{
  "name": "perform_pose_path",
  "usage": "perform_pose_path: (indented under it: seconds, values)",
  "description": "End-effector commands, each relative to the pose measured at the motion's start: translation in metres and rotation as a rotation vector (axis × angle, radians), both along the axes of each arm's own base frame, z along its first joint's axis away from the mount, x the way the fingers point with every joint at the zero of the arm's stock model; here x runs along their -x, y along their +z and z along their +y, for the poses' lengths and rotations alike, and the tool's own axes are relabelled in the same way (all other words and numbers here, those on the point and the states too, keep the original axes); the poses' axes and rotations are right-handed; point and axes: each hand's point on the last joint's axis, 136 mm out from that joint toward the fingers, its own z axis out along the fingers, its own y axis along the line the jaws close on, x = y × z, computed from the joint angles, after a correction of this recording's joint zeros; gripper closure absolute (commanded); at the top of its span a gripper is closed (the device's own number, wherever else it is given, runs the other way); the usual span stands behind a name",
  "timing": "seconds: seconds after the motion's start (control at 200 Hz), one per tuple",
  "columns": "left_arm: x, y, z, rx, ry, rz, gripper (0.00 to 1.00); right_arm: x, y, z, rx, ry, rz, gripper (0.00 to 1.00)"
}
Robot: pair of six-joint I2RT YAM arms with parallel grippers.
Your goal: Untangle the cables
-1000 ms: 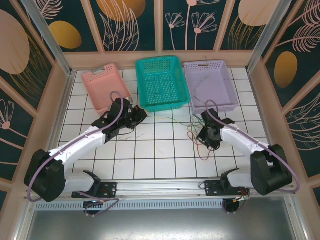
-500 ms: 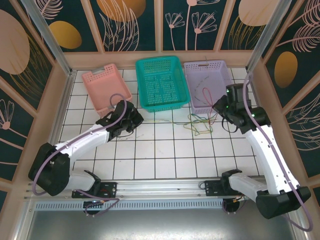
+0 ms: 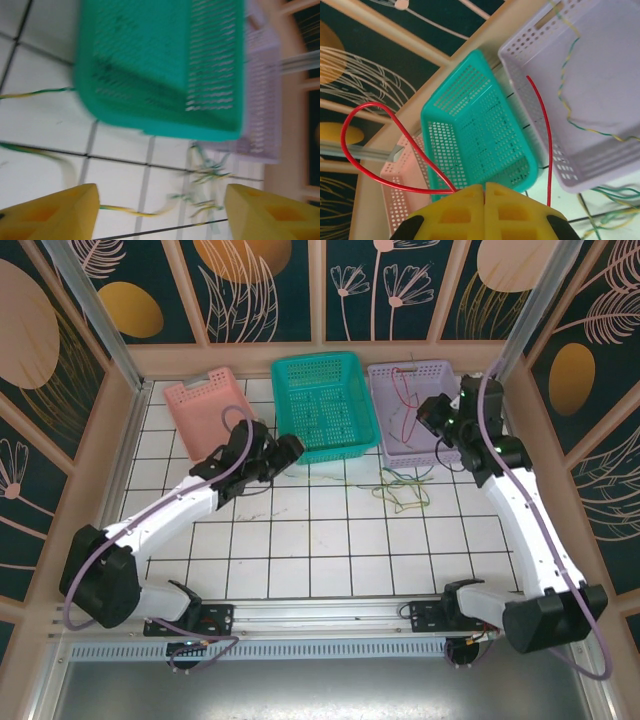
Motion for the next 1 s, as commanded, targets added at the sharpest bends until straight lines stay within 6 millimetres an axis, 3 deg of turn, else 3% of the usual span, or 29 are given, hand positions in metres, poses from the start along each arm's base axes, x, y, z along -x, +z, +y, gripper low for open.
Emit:
perform_pose_path:
  seconds: [0.0, 0.08, 0.205, 0.38, 0.49, 0.731, 0.996]
  values:
    - [-0.009, 0.064, -0.014, 0.08, -0.05, -0.133, 0.28, -0.011, 0.013, 0.026, -0.002, 0.119, -0.078, 1.0]
    - [-0.011, 0.085, -0.025, 0.125, -0.08, -0.149, 0.29, -0.011, 0.001, 0.038, -0.005, 0.151, -0.048, 1.0]
    - [-0.012, 0.096, -0.034, 0.183, -0.1, -0.134, 0.34, -0.006, -0.011, 0.053, -0.027, 0.179, -0.021, 1.0]
    - [-0.008, 0.151, -0.07, 0.445, -0.247, -0.214, 0.38, -0.001, -0.022, 0.081, -0.043, 0.238, 0.003, 1.0]
    - [-0.01, 0.166, -0.081, 0.466, -0.303, -0.228, 0.42, 0.0, -0.03, 0.095, -0.034, 0.272, 0.026, 1.0]
    - [-0.008, 0.148, -0.092, 0.442, -0.371, -0.181, 0.5, 0.0, -0.031, 0.11, -0.037, 0.332, 0.043, 1.0]
    - [-0.02, 0.122, -0.084, 0.284, -0.323, -0.151, 0.51, 0.003, -0.032, 0.114, 0.043, 0.369, 0.023, 1.0]
